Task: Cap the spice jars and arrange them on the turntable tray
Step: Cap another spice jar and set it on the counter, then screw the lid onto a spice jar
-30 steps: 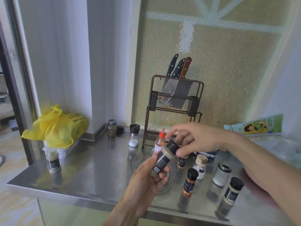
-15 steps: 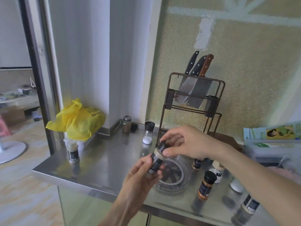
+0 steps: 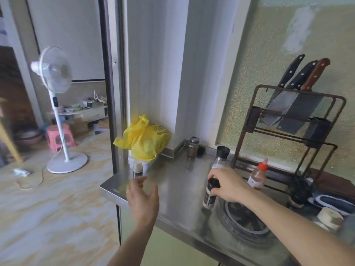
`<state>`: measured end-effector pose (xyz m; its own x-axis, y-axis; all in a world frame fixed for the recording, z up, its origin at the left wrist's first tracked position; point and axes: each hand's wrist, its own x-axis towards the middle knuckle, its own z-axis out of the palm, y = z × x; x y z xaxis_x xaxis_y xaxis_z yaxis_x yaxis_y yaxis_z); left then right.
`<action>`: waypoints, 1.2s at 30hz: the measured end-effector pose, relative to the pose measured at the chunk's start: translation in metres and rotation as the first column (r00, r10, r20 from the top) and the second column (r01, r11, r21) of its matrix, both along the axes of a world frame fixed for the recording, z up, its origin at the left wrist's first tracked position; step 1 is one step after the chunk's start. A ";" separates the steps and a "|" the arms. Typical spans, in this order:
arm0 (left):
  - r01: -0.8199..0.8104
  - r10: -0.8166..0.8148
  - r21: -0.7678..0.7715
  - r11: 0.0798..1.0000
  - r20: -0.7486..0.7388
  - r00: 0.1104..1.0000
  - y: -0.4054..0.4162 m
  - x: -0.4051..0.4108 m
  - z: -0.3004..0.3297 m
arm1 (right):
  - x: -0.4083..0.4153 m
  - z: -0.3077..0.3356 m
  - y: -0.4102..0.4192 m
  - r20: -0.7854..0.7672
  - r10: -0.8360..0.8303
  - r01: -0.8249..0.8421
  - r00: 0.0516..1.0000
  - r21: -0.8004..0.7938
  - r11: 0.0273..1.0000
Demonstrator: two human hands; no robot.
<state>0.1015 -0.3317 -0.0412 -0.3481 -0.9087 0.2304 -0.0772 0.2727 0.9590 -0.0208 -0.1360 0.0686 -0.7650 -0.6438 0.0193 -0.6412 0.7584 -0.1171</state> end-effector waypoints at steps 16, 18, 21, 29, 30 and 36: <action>0.206 -0.186 -0.067 0.976 0.228 0.956 -0.081 -0.047 -0.027 | -0.060 0.024 -0.043 0.093 -0.111 0.111 0.989 0.004 0.994; 0.299 -0.274 -0.091 0.950 0.213 0.938 -0.072 -0.062 -0.028 | -0.086 0.016 -0.067 0.098 -0.135 0.131 0.986 0.046 0.990; 0.408 -0.384 -0.126 0.904 0.175 0.907 -0.059 -0.094 -0.024 | -0.128 -0.007 -0.103 0.110 -0.195 0.179 0.975 0.141 0.974; 0.542 -0.506 -0.181 0.821 0.210 0.836 -0.060 -0.172 -0.039 | -0.206 -0.064 -0.164 0.198 -0.371 0.343 0.908 0.161 0.926; 0.560 -0.520 -0.188 0.807 0.224 0.824 -0.061 -0.173 -0.044 | -0.213 -0.068 -0.168 0.197 -0.384 0.360 0.902 0.149 0.921; 0.615 -0.568 -0.222 0.757 0.244 0.786 -0.073 -0.184 -0.059 | -0.251 -0.085 -0.184 0.186 -0.409 0.395 0.893 0.109 0.912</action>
